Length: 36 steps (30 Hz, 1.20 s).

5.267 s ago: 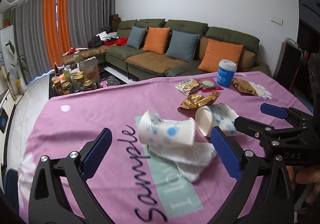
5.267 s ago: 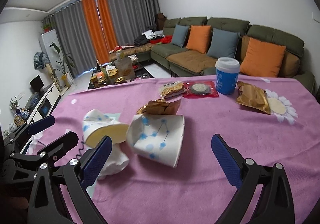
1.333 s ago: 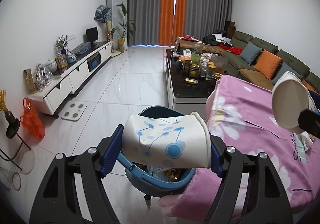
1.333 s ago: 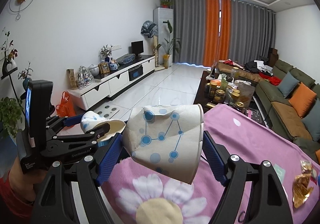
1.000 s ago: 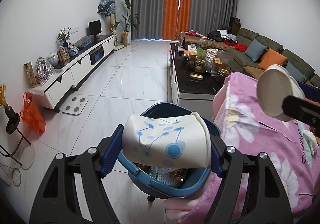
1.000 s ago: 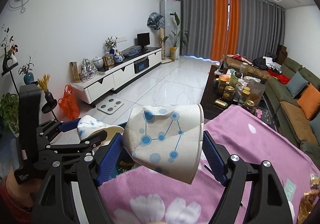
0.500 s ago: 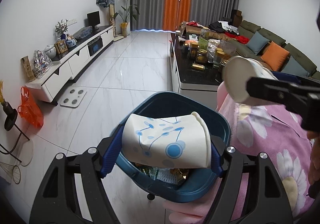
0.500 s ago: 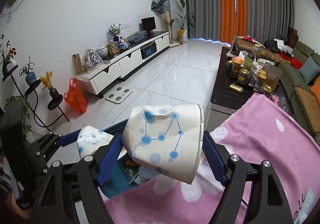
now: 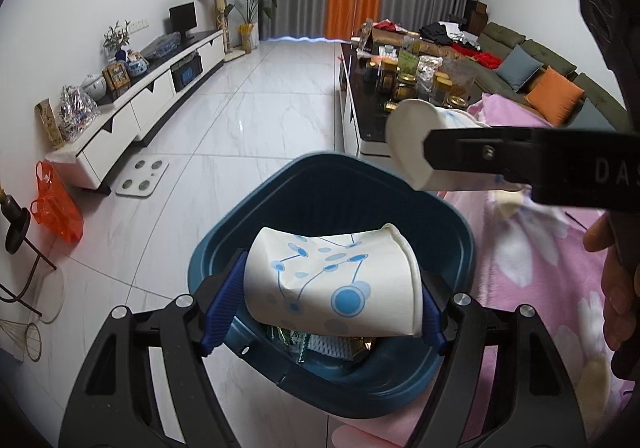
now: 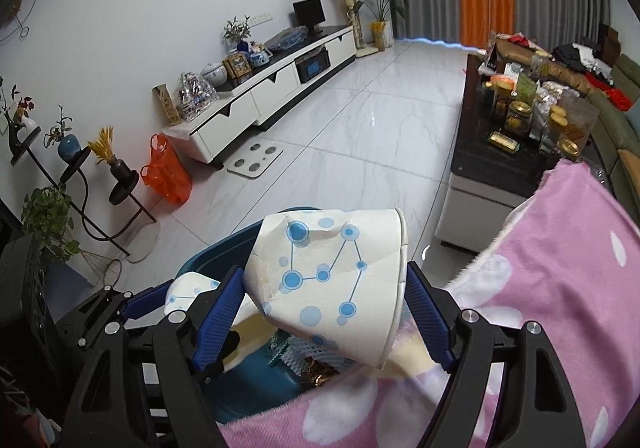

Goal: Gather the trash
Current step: 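Open both tools to drop the paper cups into the bin, then move both tools back over the table toward the tissue and gold wrapper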

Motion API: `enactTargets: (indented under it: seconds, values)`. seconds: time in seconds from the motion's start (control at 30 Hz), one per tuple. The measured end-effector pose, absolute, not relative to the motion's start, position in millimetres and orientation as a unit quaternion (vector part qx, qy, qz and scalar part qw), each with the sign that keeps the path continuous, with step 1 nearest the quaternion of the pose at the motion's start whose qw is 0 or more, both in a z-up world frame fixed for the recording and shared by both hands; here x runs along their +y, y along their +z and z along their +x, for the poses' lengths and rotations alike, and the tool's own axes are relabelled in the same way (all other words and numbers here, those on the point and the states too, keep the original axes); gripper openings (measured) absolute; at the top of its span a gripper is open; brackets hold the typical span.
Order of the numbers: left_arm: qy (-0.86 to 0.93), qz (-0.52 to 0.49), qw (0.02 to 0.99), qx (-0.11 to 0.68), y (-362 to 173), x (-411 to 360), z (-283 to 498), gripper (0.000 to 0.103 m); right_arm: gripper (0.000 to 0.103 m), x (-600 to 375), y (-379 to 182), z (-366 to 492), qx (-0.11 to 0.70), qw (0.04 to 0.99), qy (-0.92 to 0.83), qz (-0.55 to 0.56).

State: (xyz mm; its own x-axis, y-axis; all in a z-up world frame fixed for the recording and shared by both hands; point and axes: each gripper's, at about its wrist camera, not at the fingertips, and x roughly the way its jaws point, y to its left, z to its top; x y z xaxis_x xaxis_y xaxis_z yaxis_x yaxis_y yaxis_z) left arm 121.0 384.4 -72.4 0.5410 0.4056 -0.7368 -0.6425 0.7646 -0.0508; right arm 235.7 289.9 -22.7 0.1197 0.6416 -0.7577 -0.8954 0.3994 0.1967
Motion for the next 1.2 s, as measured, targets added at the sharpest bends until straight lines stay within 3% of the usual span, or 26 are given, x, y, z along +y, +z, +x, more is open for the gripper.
enactTargets:
  seconds: [0.63, 0.73, 1.2]
  values:
    - [0.291, -0.159, 0.849, 0.412, -125.9, 394.4, 155.1, 0.074, 0.078, 338.6, -62.8, 240.9, 0.476, 0.684, 0.519, -0.189]
    - [0.293, -0.160, 0.847, 0.413, -129.5, 394.6, 157.5, 0.082, 0.083, 340.2, -65.7, 239.7, 0.482, 0.681, 0.517, -0.190]
    - [0.308, -0.155, 0.860, 0.376, -107.3, 384.1, 142.5, 0.090, 0.085, 299.6, -30.8, 241.1, 0.454, 0.710, 0.517, -0.149]
